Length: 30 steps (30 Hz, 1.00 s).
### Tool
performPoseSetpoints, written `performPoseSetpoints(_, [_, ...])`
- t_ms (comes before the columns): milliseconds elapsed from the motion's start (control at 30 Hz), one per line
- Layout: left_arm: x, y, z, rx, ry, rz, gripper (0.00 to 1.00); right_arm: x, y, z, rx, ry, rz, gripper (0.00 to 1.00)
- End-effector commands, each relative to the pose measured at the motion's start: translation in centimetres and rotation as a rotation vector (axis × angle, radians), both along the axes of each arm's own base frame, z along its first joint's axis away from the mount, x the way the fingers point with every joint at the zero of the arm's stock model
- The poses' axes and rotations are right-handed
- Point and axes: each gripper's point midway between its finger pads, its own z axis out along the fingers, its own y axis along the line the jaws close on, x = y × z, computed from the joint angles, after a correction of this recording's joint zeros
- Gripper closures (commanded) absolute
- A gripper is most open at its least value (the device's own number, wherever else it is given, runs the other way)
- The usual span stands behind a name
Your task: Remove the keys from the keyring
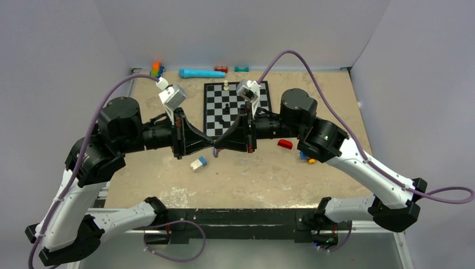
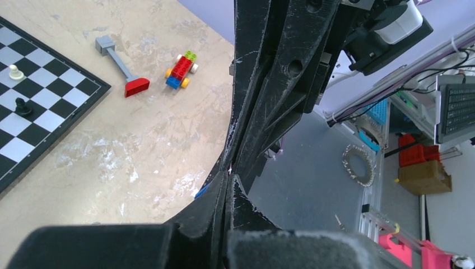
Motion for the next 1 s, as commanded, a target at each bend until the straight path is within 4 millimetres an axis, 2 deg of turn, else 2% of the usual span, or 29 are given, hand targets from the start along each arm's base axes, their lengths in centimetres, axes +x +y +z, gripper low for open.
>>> performPoseSetpoints(0, [0.2,-0.4,0.6,-0.056,0.038,0.025,1.00,-0.5,-0.6,3.5,0.088,-0.057,0.005,1.00])
performPoseSetpoints(400, [-0.3,-0.2,1.4,-0.125,0.069,0.044,1.00,-0.4,-0.4,4.1,0.100,-0.067,0.004,1.00])
performPoseSetpoints(900, [-0.7,0.1,1.9,-0.187,0.020,0.042,1.00,0.0,0.4,4.1,0.107,-0.047,0.003,1.00])
performPoseSetpoints(933, [-0.7,0.2,1.9,-0.186,0.018,0.043,1.00,0.0,0.4,4.1,0.107,-0.046,0.002,0.99])
performPoseSetpoints(967, [-0.7,0.2,1.8,-0.185,0.018,0.046,1.00,0.1,0.4,4.1,0.106,-0.043,0.002,0.93])
